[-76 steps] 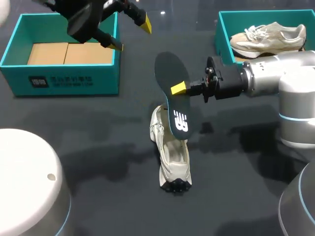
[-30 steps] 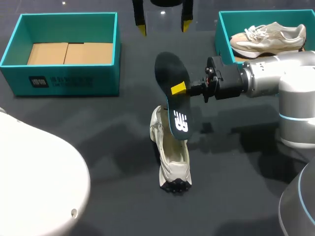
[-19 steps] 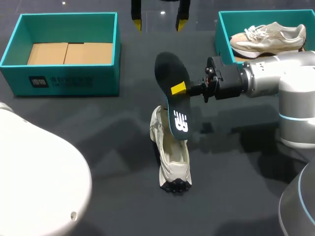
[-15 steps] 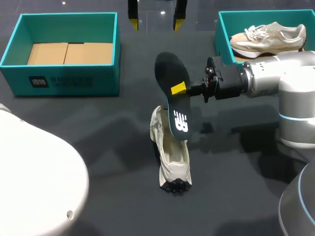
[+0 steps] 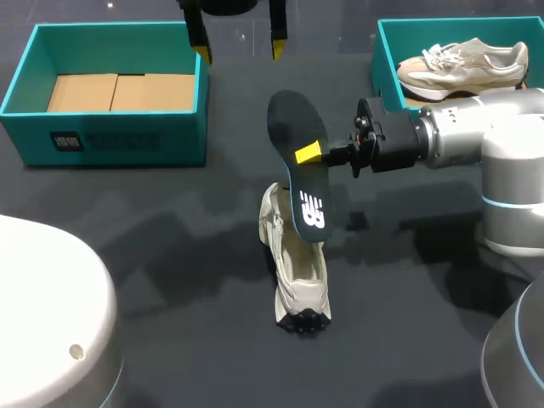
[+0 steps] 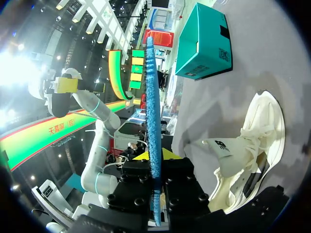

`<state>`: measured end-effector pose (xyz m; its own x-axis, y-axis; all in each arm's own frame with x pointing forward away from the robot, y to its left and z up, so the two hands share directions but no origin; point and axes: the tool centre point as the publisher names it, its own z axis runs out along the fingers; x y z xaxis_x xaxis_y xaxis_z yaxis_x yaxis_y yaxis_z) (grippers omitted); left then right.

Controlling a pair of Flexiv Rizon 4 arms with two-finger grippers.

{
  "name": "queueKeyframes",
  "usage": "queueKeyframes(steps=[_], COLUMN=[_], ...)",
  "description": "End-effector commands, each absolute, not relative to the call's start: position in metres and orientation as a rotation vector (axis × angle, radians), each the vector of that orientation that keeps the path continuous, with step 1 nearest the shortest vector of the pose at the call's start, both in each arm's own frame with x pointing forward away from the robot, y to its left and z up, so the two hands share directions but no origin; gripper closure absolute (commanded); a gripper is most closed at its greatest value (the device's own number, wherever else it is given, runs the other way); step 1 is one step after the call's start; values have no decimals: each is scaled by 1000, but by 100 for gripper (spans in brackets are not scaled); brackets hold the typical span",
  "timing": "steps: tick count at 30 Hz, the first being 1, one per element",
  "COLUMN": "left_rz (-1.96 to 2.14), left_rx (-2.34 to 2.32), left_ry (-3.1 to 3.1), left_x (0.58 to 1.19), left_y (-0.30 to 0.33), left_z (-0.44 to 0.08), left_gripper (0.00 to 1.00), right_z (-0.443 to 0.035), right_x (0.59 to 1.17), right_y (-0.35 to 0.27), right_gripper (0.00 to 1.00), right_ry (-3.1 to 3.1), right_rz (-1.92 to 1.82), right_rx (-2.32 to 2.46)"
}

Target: Take the shoe out of the shoebox, open the shoe tongue, remove and reinsert the insole, then place the shoe into the shoebox

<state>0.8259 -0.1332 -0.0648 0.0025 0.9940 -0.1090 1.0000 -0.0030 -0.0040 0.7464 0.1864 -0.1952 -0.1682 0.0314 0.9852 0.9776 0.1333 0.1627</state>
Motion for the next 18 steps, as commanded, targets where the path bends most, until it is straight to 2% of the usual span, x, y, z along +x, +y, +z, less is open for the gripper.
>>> queueKeyframes(steps=[1,18], left_rz=[-503,-562], left_rx=[1930,1834], left_ry=[1832,1780], left_x=[814,801], left_y=[-112,-114], left_z=[-70,-83], left_gripper=[0,0], right_z=[-195,-195], right_x=[745,745], right_y=[187,187], right_gripper=[100,100], right_ry=[-1423,-1423], right_rz=[-1209,-1209], right_rx=[-1062,-1062])
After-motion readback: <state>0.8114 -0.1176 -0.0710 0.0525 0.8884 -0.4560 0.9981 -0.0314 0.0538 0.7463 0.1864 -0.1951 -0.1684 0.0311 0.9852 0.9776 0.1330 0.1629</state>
